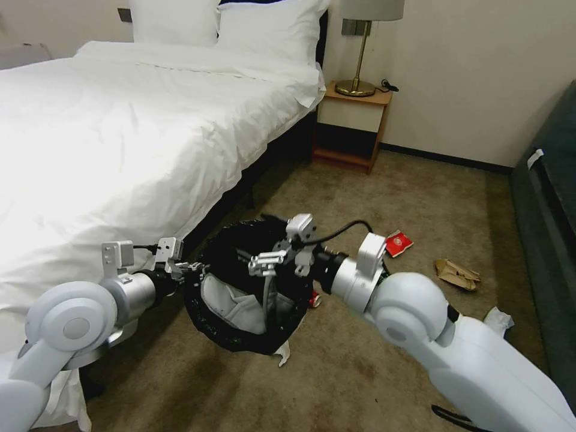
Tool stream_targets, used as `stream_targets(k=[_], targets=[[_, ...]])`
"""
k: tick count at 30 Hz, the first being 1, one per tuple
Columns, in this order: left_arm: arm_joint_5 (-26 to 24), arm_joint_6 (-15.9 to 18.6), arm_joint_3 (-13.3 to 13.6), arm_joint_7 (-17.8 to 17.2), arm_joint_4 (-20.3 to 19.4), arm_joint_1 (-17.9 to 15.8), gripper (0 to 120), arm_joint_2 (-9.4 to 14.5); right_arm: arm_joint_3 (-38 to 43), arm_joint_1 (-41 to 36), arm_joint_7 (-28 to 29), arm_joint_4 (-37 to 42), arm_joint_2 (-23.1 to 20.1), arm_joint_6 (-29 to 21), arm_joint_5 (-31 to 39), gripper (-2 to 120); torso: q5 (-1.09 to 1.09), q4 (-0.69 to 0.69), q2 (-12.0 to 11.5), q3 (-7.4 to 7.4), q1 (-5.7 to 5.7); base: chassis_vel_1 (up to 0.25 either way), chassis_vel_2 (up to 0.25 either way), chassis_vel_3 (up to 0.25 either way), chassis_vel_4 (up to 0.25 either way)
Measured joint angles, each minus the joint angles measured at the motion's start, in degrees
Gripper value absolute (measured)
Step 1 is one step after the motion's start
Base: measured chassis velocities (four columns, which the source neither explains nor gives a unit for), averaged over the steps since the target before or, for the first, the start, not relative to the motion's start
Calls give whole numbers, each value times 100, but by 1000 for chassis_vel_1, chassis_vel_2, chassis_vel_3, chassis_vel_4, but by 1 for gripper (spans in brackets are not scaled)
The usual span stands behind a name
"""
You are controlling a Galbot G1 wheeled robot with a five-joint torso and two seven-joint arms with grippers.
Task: Pick up the trash bin, then pick up the garbage on the floor and place it into the trash bin.
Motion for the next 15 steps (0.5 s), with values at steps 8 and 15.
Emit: stream_targets(k=[8,15], targets=[[-105,0,-145,-104,104,-118,1,-45,1193,311,463,-146,33,-164,884,100,1,0,0,0,0,0,0,0,0],[-107,0,-197,-147,167,-156,1,-119,2057,391,853,-702,-92,-297,1019,100,1,0,0,0,0,0,0,0,0]])
